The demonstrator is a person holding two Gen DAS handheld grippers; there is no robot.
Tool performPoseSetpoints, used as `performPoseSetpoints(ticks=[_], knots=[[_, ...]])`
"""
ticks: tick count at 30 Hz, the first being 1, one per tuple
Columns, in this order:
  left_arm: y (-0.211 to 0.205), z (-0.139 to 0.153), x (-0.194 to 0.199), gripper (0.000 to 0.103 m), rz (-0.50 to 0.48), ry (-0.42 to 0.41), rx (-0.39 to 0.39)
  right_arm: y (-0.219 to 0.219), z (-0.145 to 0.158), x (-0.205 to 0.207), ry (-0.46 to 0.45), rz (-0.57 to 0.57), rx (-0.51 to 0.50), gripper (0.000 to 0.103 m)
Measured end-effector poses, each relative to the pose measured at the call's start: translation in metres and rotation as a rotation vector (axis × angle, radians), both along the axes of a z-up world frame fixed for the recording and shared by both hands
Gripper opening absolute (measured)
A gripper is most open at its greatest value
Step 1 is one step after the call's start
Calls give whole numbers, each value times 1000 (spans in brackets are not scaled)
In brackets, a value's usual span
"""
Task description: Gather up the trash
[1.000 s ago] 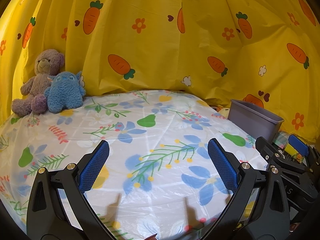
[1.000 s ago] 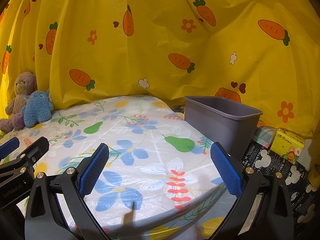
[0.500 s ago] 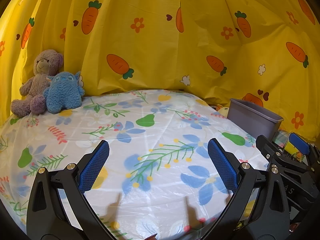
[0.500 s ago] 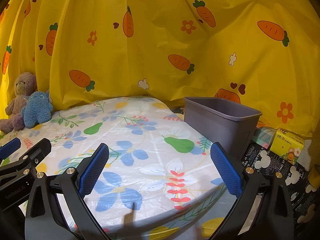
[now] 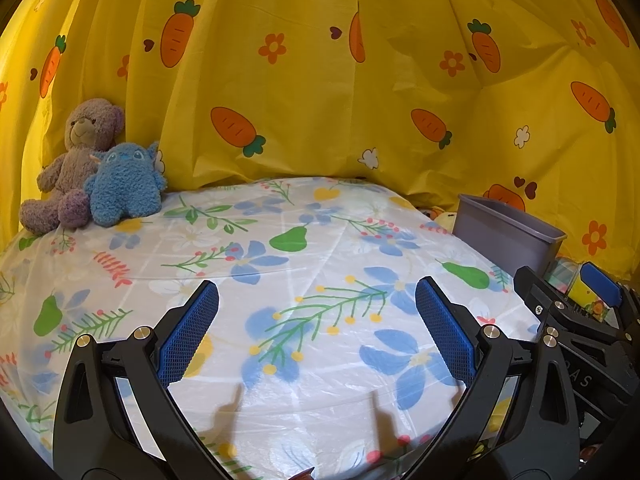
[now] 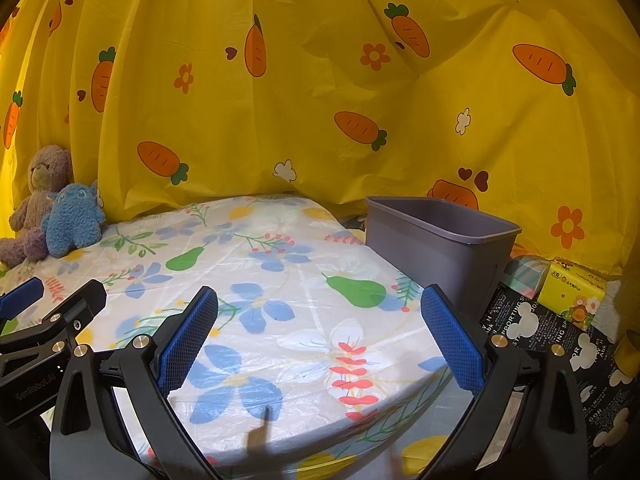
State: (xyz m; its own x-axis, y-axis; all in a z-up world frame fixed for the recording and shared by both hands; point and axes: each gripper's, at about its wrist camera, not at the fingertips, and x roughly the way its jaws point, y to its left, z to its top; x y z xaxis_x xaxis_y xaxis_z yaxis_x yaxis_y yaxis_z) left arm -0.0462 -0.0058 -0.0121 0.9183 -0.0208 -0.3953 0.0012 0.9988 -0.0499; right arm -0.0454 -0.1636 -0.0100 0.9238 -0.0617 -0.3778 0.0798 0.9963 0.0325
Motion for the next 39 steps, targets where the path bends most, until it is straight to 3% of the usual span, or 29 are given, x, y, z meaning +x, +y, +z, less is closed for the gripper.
performPoseSetpoints(ticks=[39], knots=[[1, -1, 0, 97, -9, -2, 1, -1, -2, -1, -2, 1, 0, 97]])
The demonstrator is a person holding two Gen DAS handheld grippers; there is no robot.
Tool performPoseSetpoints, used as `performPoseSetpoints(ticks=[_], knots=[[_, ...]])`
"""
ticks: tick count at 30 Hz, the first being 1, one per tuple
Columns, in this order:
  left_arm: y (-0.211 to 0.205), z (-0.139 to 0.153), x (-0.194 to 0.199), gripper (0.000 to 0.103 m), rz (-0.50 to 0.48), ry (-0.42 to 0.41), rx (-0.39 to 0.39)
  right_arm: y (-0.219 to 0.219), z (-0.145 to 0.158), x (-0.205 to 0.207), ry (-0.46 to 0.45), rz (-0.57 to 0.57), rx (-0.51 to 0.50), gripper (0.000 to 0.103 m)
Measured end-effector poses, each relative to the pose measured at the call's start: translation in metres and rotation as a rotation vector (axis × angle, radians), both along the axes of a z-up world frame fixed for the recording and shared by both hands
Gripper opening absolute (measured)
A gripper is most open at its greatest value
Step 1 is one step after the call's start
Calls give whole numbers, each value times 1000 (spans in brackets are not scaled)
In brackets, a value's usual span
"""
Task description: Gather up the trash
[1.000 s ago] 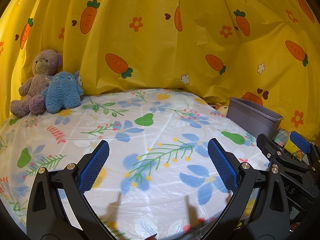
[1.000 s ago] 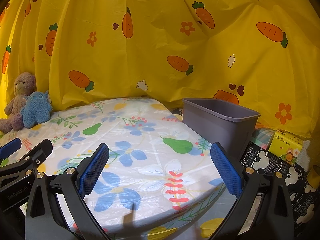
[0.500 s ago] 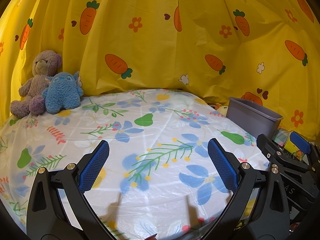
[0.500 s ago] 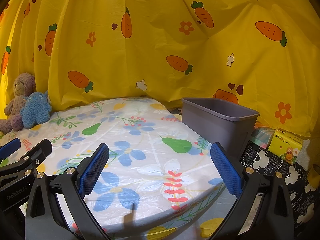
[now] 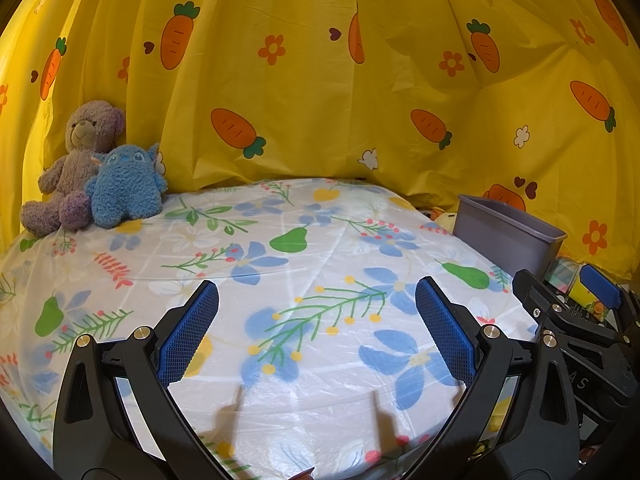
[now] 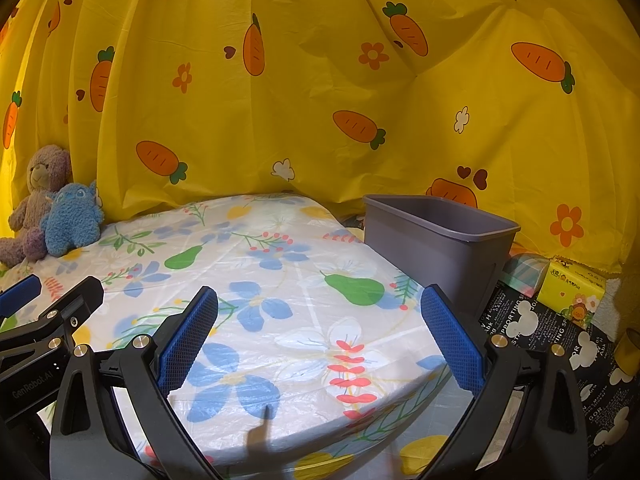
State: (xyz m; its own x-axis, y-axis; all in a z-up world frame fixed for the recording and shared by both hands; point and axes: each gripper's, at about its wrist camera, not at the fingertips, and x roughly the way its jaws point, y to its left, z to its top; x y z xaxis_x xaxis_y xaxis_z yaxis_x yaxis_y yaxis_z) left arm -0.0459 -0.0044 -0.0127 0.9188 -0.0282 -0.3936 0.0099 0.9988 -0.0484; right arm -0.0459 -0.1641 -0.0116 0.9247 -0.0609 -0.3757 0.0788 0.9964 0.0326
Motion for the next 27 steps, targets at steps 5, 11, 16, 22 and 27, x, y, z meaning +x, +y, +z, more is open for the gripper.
performPoseSetpoints(ticks=[5, 11, 16, 22, 27], knots=[[0, 0, 0, 97, -1, 0, 0, 0, 0, 0, -1, -2, 0, 97], [1, 0, 0, 97, -2, 0, 0, 0, 0, -1, -2, -1, -1, 97], [1, 0, 0, 97, -4, -1, 1, 1, 0, -1, -3, -1, 0, 97], [1, 1, -1, 97, -3, -1, 2, 0, 0, -1, -2, 0, 0, 97], [1, 1, -1, 97, -4, -2, 1, 1, 0, -2, -3, -1, 1, 97]])
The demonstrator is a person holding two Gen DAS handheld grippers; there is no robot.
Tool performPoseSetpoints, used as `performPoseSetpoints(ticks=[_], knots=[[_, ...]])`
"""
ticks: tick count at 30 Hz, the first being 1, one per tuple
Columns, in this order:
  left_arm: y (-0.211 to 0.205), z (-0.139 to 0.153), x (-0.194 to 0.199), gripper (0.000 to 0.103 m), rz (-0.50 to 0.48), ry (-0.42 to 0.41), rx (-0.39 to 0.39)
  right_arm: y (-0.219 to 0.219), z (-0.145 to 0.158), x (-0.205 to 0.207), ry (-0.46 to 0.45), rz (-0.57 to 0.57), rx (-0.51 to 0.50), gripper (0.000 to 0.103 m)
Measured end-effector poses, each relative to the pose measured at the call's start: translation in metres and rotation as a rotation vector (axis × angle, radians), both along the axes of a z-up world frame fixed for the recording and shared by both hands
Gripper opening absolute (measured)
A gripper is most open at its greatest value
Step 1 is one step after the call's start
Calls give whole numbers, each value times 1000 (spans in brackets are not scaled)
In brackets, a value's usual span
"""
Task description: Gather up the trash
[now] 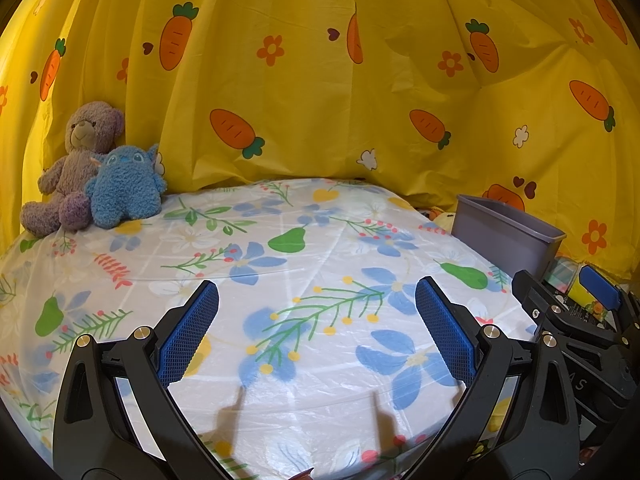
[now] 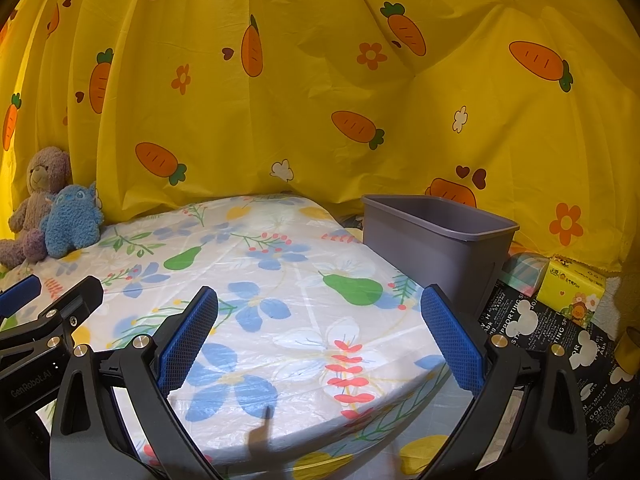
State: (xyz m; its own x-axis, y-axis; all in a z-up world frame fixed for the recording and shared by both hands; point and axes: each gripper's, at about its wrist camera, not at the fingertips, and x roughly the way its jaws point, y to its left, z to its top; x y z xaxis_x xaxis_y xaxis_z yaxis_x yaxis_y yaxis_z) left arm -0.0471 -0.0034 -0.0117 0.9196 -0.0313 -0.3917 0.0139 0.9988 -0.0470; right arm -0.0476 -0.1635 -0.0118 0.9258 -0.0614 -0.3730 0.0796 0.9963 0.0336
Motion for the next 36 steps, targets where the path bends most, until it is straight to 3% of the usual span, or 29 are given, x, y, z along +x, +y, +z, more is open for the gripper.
performPoseSetpoints(ticks=[24, 35, 36], knots=[[-1, 0, 0, 97, -1, 1, 3, 1, 0, 1, -2, -5, 0, 97], [-2, 1, 3, 97, -45, -8, -3, -1, 0, 1, -1, -7, 2, 97], [-2, 1, 3, 94, -40, -13, -2, -2, 0, 1, 0, -9, 3, 97]])
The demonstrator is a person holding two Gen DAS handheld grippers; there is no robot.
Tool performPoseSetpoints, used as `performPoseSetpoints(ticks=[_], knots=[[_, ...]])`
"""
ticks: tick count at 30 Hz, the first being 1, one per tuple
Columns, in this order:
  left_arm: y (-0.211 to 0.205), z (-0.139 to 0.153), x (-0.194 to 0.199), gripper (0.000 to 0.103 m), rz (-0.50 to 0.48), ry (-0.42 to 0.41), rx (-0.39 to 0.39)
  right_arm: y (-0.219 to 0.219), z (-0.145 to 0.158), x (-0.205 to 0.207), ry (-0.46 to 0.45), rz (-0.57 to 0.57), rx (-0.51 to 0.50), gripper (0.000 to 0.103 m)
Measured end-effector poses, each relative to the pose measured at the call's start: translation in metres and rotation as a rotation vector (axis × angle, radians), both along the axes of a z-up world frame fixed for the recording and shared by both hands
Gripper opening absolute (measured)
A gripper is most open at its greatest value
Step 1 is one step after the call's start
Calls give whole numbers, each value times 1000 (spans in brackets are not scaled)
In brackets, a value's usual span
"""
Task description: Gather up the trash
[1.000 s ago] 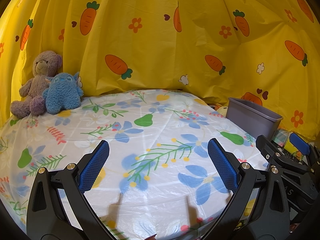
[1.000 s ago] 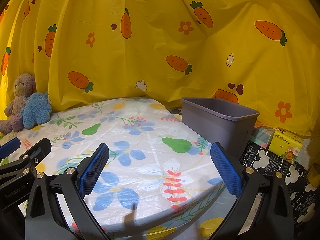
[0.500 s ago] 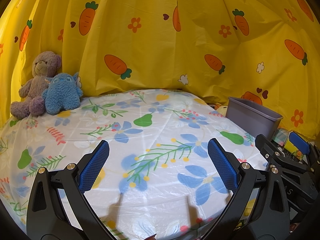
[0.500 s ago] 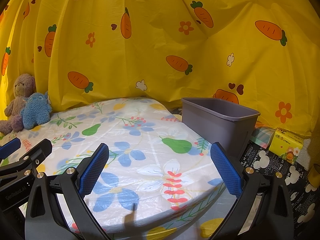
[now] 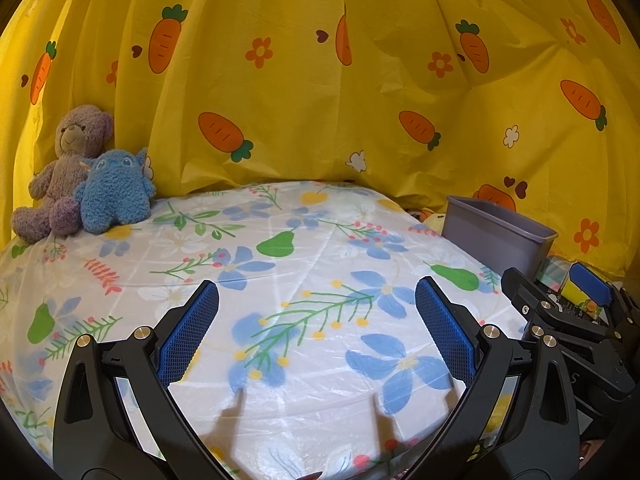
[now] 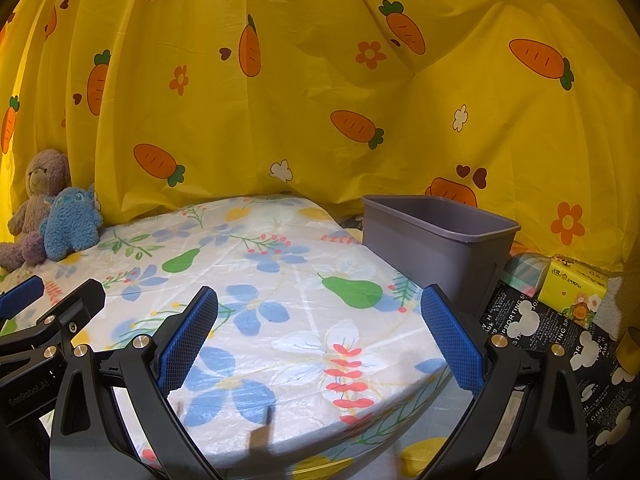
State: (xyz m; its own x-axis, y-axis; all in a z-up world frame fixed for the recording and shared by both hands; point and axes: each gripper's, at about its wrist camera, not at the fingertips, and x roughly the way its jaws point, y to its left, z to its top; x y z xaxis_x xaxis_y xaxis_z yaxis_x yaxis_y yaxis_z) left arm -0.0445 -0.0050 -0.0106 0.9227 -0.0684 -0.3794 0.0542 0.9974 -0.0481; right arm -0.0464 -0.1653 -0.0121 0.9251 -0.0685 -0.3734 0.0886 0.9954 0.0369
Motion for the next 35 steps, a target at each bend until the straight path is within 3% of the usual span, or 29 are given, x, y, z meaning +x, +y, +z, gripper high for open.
performPoseSetpoints(ticks=[5, 25, 35], knots=[[3, -2, 5, 81, 38, 8, 35, -2, 0, 5, 0, -14, 5, 97], [-4, 8, 17, 82, 32, 9, 46, -2, 8, 11, -13, -39, 22, 97], [-2, 11, 29, 92, 58, 22, 50, -3, 8, 20, -8, -50, 34, 97]])
